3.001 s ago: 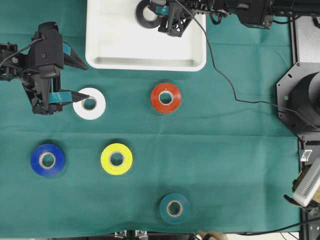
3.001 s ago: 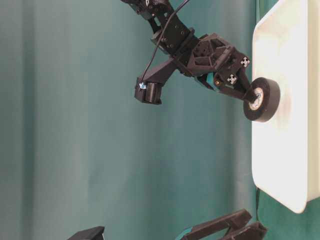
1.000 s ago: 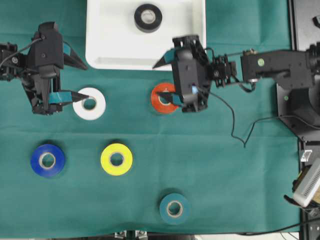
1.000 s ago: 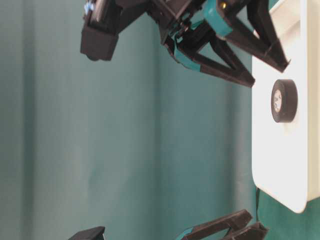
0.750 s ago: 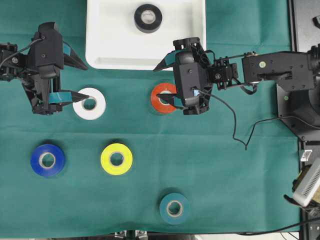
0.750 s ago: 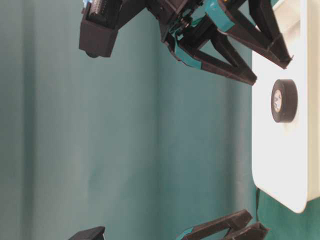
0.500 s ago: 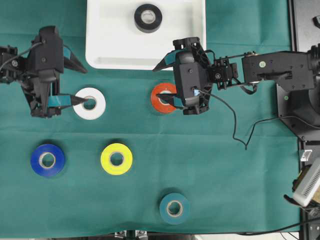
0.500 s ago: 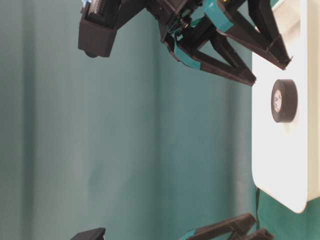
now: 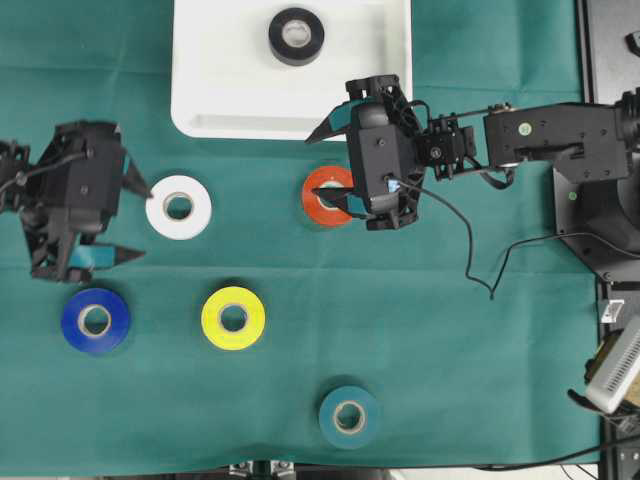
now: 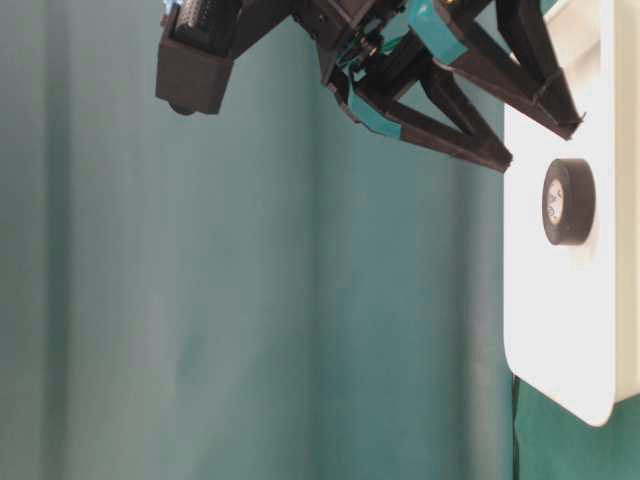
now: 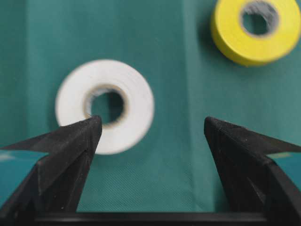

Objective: Put the tape alternately from left to right into the white case.
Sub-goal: 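Move the left gripper to the blue tape roll and grasp it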

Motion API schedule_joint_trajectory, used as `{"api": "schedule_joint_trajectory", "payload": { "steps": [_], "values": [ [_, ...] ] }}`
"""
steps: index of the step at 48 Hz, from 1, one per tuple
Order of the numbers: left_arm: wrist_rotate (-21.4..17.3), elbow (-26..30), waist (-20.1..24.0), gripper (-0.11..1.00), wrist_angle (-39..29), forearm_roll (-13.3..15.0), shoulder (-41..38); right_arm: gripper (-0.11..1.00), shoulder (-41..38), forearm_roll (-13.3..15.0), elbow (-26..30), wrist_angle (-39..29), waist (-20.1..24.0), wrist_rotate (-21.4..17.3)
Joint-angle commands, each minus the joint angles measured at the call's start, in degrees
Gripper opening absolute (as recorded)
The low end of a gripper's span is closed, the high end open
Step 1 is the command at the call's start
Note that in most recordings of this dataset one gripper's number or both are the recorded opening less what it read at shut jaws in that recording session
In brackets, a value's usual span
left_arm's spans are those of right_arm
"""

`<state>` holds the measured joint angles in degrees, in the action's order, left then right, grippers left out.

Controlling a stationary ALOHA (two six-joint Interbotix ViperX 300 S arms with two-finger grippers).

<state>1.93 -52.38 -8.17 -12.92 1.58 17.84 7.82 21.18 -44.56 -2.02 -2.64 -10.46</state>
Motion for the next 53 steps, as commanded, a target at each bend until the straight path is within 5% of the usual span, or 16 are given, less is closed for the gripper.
{"api": "schedule_joint_trajectory", "payload": {
  "steps": [1, 28, 53],
  "values": [
    [0.09, 0.18, -2.02, 0.73, -0.35, 0.09, 1.32, 0.78, 1.32, 0.09, 0.62, 0.44, 0.18, 0.0],
    [0.18, -3.16, -12.83, 0.73, -0.53, 0.09, 1.05, 0.78, 1.23, 0.09, 0.53, 0.44, 0.18, 0.0],
    [0.18, -3.52, -13.45, 0.73, -0.18, 0.09, -2.11, 0.78, 0.88, 0.09, 0.53, 0.53, 0.44, -0.09]
  ]
}}
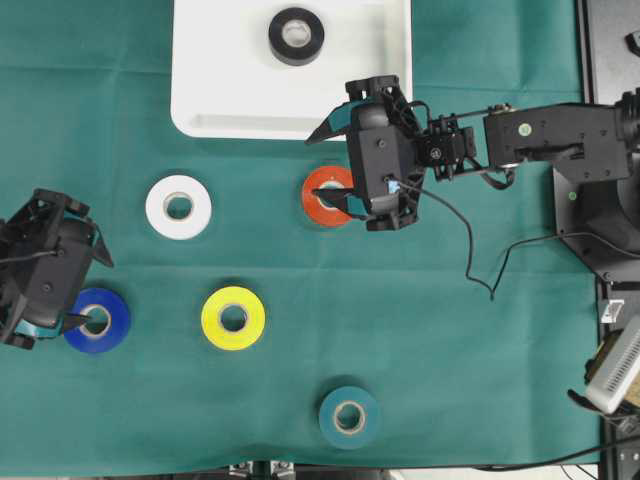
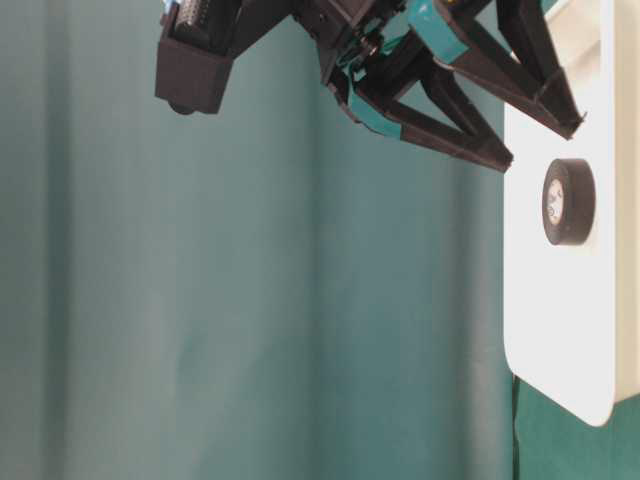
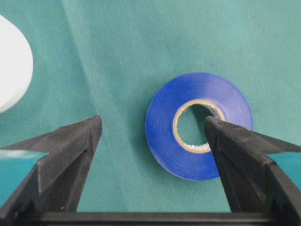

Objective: Put the tape alternately from left to right into the white case.
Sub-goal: 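Move the left gripper to the blue tape roll and grasp it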

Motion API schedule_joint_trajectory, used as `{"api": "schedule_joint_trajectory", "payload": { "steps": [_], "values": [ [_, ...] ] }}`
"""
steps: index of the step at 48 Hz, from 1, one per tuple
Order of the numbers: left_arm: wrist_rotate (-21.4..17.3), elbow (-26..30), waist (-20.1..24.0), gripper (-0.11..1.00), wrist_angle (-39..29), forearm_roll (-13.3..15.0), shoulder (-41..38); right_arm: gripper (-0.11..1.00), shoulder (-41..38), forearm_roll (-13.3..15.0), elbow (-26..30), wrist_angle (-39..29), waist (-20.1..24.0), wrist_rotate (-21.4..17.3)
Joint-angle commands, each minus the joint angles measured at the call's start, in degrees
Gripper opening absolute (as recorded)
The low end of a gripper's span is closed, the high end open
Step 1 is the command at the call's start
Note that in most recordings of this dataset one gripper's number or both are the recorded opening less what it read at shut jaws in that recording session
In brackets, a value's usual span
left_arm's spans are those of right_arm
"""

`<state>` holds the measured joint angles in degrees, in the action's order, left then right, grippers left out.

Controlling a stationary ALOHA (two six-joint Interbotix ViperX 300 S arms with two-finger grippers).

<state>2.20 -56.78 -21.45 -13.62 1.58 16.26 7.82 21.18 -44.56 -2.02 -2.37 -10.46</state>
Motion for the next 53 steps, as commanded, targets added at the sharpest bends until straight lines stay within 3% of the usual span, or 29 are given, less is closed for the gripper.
{"api": "schedule_joint_trajectory", "payload": {
  "steps": [1, 24, 45, 50, 53],
  "values": [
    [-0.18, 0.97, -0.18, 0.73, 0.62, 0.09, -0.88, 0.78, 0.88, 0.0, 0.44, 0.44, 0.26, -0.09],
    [-0.09, 3.96, -0.18, 0.73, 4.57, 0.09, -11.07, 0.78, 0.7, 0.09, 0.44, 0.44, 0.26, 0.0],
    [-0.18, 4.13, -0.18, 0.72, 4.57, 0.09, -12.74, 0.78, 0.7, 0.09, 0.18, 0.26, 0.18, 0.0],
    [-0.18, 4.39, -0.18, 0.66, 4.48, 0.09, -12.22, 0.78, 0.7, 0.0, 0.18, 0.26, 0.18, 0.0],
    [-0.09, 4.48, -0.18, 0.54, 4.39, 0.09, -11.69, 0.78, 0.7, 0.09, 0.09, 0.26, 0.18, 0.0]
  ]
}}
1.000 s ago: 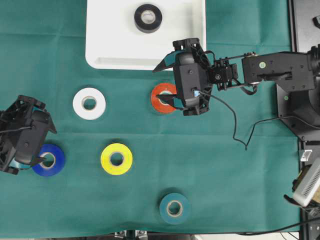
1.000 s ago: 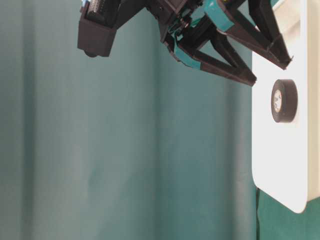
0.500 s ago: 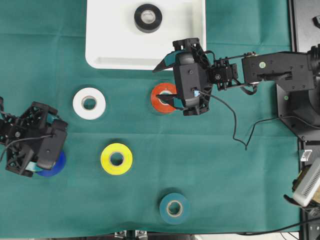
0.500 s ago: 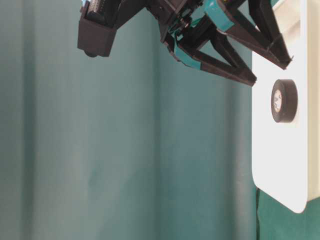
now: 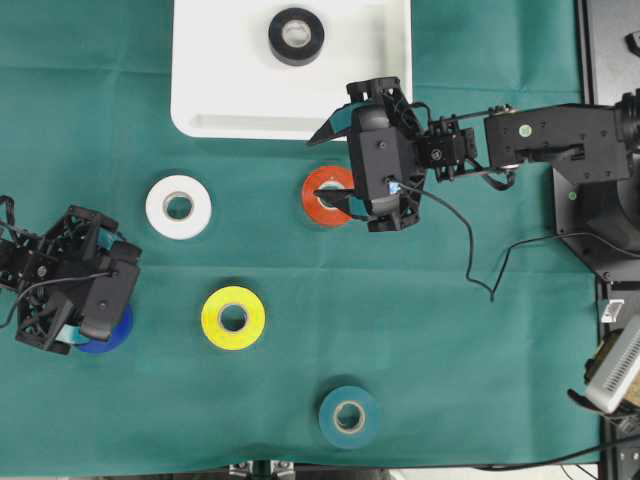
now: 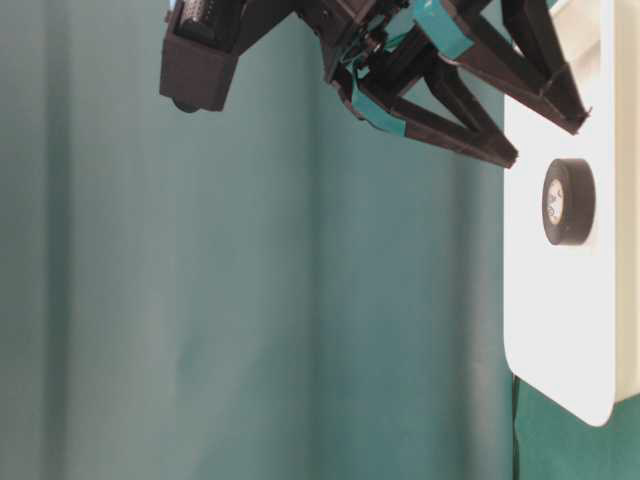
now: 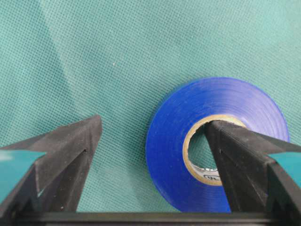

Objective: Put the tape alternately from left to right into the white case.
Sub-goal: 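Move the left gripper to the blue tape roll and grasp it, then lift the blue tape with the left gripper and place it in the tray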

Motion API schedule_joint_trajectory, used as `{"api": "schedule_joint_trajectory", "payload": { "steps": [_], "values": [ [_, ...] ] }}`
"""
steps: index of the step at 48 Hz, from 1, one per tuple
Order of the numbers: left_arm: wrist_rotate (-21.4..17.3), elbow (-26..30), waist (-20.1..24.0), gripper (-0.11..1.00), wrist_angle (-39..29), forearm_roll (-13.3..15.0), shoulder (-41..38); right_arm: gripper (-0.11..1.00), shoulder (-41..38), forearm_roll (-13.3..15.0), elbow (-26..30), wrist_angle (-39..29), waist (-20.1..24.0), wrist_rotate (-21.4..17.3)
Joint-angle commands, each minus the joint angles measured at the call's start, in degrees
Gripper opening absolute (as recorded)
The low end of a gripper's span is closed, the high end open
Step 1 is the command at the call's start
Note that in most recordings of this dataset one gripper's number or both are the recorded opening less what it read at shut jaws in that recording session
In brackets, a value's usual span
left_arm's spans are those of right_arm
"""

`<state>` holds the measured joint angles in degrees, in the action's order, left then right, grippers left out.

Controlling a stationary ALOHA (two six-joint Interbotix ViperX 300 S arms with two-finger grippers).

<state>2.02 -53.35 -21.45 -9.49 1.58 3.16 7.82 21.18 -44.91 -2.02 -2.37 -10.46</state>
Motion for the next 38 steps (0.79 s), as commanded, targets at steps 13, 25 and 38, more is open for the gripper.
{"api": "schedule_joint_trajectory", "payload": {
  "steps": [13, 25, 38],
  "values": [
    [0.09, 1.05, -0.18, -0.03, 0.26, 0.09, 2.72, 0.78, 0.7, 0.09, 0.53, 0.26, 0.18, 0.0],
    [0.09, 1.05, -0.18, -0.03, 0.26, 0.09, 2.72, 0.78, 0.7, 0.09, 0.44, 0.26, 0.18, 0.0],
    [0.09, 2.46, -0.18, -0.03, 0.26, 0.09, 3.25, 0.78, 0.7, 0.09, 0.53, 0.26, 0.18, 0.0]
  ]
}}
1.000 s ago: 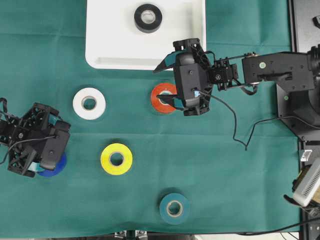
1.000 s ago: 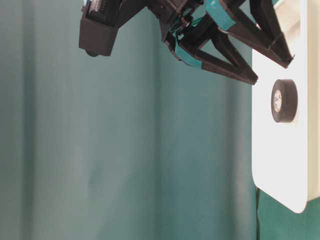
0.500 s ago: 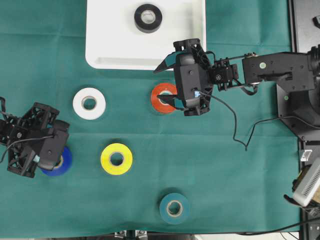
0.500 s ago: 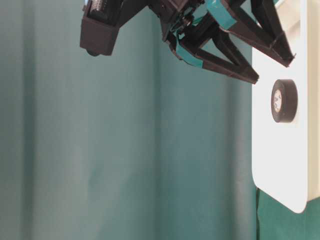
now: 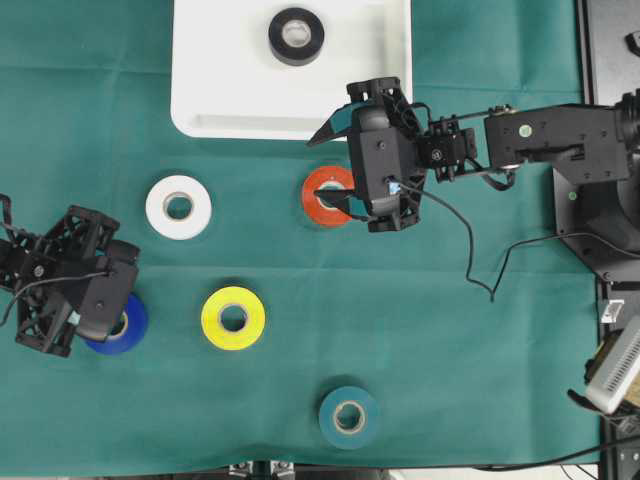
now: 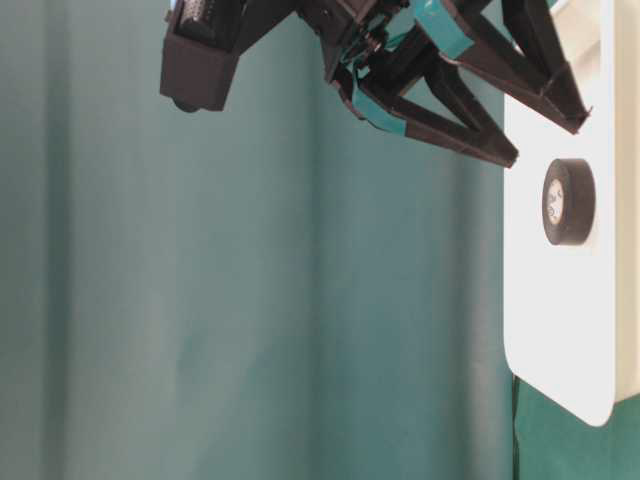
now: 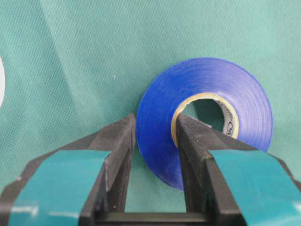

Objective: Put the tape alternately from left to right into the white case.
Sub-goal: 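Lift the blue tape with the left gripper and place it in the tray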

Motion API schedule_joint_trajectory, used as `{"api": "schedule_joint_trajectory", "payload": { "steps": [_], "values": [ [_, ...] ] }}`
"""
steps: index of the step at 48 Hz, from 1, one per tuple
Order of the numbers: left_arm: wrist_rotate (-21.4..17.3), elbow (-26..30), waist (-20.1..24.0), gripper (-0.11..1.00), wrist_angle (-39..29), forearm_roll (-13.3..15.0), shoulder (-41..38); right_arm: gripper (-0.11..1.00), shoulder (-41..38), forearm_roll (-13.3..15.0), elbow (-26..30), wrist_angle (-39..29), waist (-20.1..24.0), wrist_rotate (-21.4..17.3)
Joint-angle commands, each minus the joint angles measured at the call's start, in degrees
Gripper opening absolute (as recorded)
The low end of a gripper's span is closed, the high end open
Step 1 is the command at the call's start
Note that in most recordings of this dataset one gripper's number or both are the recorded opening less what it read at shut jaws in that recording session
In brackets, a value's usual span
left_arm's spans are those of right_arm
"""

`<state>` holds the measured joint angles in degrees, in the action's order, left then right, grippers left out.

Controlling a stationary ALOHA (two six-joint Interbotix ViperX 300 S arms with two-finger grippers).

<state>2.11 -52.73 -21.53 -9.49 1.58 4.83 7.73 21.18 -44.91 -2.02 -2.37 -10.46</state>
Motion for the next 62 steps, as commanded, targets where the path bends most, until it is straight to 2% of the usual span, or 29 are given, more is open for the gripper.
{"api": "schedule_joint_trajectory", "payload": {
  "steps": [1, 14, 32, 49, 62],
  "values": [
    [0.0, 2.2, -0.09, -0.03, 0.26, 0.09, 1.85, 0.78, 0.79, 0.0, 0.44, 0.26, 0.18, 0.0],
    [-0.35, 8.26, 0.26, -0.03, 0.26, 0.0, 4.48, 0.78, 0.88, 0.09, 0.53, 0.44, 0.18, 0.0],
    [-0.53, 8.96, 5.1, -0.03, 0.26, -0.09, 4.75, 0.78, 0.79, 0.0, 0.53, 0.44, 0.26, 0.0],
    [-1.49, 9.4, 15.56, -0.03, 0.53, -0.18, 4.75, 0.78, 0.79, 0.09, 0.53, 0.53, 0.26, -0.09],
    [-4.39, 10.2, 23.29, -0.03, 0.62, -0.26, 4.75, 0.78, 0.79, 0.09, 0.62, 0.44, 0.18, 0.0]
  ]
}}
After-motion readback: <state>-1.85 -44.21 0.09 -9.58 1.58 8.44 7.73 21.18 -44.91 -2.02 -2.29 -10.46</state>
